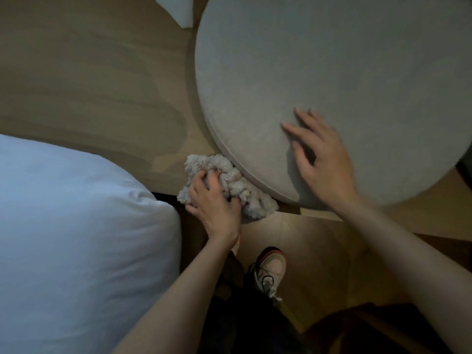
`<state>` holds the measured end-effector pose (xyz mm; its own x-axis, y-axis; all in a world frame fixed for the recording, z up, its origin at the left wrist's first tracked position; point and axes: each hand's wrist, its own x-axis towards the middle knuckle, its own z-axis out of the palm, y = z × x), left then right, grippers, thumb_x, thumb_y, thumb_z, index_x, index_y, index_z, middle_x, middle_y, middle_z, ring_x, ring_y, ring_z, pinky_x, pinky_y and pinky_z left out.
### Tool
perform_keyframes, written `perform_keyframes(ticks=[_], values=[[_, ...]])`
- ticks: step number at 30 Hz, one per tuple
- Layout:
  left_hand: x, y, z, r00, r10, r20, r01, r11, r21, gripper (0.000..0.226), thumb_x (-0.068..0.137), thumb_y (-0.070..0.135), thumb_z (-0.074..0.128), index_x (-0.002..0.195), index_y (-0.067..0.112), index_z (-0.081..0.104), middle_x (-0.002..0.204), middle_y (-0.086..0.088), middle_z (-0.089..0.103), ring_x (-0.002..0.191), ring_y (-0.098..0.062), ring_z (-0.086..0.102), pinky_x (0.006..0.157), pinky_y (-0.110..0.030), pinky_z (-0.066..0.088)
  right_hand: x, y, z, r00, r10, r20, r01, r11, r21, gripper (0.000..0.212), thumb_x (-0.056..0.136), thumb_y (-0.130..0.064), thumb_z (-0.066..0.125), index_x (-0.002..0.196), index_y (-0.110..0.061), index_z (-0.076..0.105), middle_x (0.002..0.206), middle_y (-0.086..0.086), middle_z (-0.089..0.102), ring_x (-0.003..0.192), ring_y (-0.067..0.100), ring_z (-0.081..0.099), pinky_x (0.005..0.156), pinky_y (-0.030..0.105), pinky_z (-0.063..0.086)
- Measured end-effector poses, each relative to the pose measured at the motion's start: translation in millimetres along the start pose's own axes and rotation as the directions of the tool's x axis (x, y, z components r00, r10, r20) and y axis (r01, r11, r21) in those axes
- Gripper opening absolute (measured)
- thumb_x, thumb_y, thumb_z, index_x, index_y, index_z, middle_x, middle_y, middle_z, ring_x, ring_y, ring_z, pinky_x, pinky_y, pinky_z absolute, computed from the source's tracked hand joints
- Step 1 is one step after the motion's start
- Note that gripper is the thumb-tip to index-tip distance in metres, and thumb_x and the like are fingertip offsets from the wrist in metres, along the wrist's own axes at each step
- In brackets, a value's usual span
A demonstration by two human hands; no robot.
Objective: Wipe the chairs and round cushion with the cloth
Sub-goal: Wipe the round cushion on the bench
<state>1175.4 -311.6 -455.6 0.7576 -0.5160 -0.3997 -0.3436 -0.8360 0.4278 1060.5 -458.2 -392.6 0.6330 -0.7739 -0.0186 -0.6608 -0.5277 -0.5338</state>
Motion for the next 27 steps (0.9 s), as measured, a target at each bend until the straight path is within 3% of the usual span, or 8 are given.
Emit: perform_keyframes(ticks=[4,8,11,12,15,20,24,27], values=[[-29.2,18.3,28.6,0.991,-0.125,-0.041,0.123,0.991,-0.045,0.054,0.07,0.015,0.072,0.117,0.013,0.046,0.132,-0.01,0.037,0.127,-0.03,0.029,0.101,-0.055,0.025,-73.6,42.4,-25.6,0.971,0.185,-0.149,-0.178,0.982,0.059,0.034,0.095,-0.01,0.054,0.128,-0.016,0.06,0.142,0.004,0.048,0.135,0.021,0.037,0.115,0.038,0.028],[-65.2,42.6,55.0,0.982,-0.187,-0.033,0.186,0.982,-0.038,0.052,0.073,0.016,0.073,0.118,0.008,0.047,0.131,-0.011,0.038,0.124,-0.033,0.036,0.1,-0.056,0.031,-129.9,71.8,-46.1,0.88,0.367,-0.3,-0.331,0.929,0.165,0.027,0.094,-0.008,0.056,0.118,-0.016,0.065,0.124,0.003,0.056,0.119,0.017,0.049,0.102,0.026,0.038],[-93.1,62.5,76.3,0.979,-0.198,-0.04,0.196,0.98,-0.042,0.05,0.075,0.015,0.071,0.119,0.005,0.049,0.132,-0.012,0.041,0.121,-0.034,0.039,0.1,-0.052,0.03,-169.1,95.3,-62.5,0.761,0.555,-0.336,-0.473,0.829,0.299,0.026,0.094,-0.011,0.055,0.116,-0.02,0.066,0.116,-0.007,0.055,0.109,0.012,0.055,0.096,0.032,0.048],[-100.9,69.2,83.1,0.975,-0.218,-0.046,0.214,0.974,-0.072,0.049,0.075,0.015,0.07,0.118,0.003,0.051,0.131,-0.013,0.043,0.12,-0.035,0.04,0.1,-0.051,0.03,-181.3,102.6,-67.5,0.72,0.602,-0.344,-0.512,0.796,0.322,0.025,0.094,-0.012,0.055,0.115,-0.022,0.065,0.115,-0.008,0.054,0.107,0.011,0.056,0.095,0.029,0.049],[-124.3,91.1,105.3,0.966,-0.259,0.02,0.259,0.955,-0.145,0.051,0.075,0.021,0.073,0.119,0.002,0.054,0.131,-0.012,0.046,0.12,-0.034,0.044,0.102,-0.048,0.032,-214.7,123.6,-80.1,0.619,0.691,-0.373,-0.577,0.723,0.38,0.025,0.095,-0.014,0.054,0.115,-0.027,0.061,0.114,-0.008,0.054,0.099,-0.009,0.052,0.082,0.003,0.041],[-171.1,149.5,142.1,0.966,-0.09,0.243,0.161,0.943,-0.292,0.049,0.074,0.03,0.078,0.118,0.014,0.061,0.13,-0.006,0.049,0.113,-0.029,0.053,0.09,-0.038,0.044,-251.7,157.7,-92.9,0.448,0.82,-0.357,-0.674,0.572,0.468,0.026,0.097,-0.018,0.054,0.12,-0.026,0.062,0.115,-0.009,0.052,0.091,-0.02,0.049,0.07,-0.003,0.038],[-192.0,199.1,152.5,0.944,0.185,0.273,-0.106,0.954,-0.28,0.048,0.07,0.037,0.078,0.111,0.026,0.056,0.113,0.003,0.05,0.097,-0.018,0.054,0.072,-0.029,0.038,-264.3,179.1,-108.1,0.362,0.869,-0.338,-0.68,0.494,0.542,0.026,0.097,-0.019,0.054,0.12,-0.028,0.062,0.118,-0.008,0.053,0.088,-0.009,0.053,0.069,0.003,0.041],[-192.1,229.2,157.6,0.914,0.327,0.241,-0.275,0.934,-0.228,0.06,0.071,0.035,0.077,0.122,0.024,0.047,0.124,-0.001,0.046,0.106,-0.021,0.053,0.082,-0.03,0.042,-261.6,192.4,-120.5,0.39,0.867,-0.31,-0.663,0.498,0.559,0.027,0.096,-0.018,0.054,0.12,-0.028,0.062,0.118,-0.007,0.054,0.087,-0.002,0.055,0.071,0.007,0.042]])
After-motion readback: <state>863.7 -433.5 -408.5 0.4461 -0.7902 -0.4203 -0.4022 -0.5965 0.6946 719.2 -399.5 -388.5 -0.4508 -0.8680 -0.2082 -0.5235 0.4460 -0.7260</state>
